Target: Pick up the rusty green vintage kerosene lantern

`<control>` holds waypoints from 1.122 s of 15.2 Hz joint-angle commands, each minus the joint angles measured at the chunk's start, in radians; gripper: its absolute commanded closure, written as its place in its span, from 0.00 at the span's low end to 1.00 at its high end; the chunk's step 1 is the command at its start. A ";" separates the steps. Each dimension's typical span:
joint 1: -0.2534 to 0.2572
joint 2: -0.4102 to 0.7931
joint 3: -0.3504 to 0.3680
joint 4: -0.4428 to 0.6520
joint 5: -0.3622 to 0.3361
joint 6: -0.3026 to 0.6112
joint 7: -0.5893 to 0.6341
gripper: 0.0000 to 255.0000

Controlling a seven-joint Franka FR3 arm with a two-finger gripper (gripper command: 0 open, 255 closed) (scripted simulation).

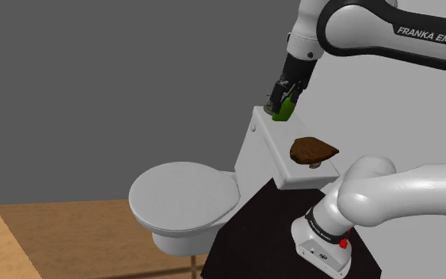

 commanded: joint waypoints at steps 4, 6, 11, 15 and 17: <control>-0.030 0.039 -0.056 0.016 -0.045 0.041 -0.053 0.00; -0.049 0.070 -0.093 0.031 -0.071 0.069 -0.088 0.00; -0.090 0.163 -0.183 0.089 -0.124 0.138 -0.172 0.00; -0.116 0.250 -0.253 0.154 -0.149 0.190 -0.239 0.00; -0.127 0.298 -0.287 0.192 -0.155 0.214 -0.274 0.00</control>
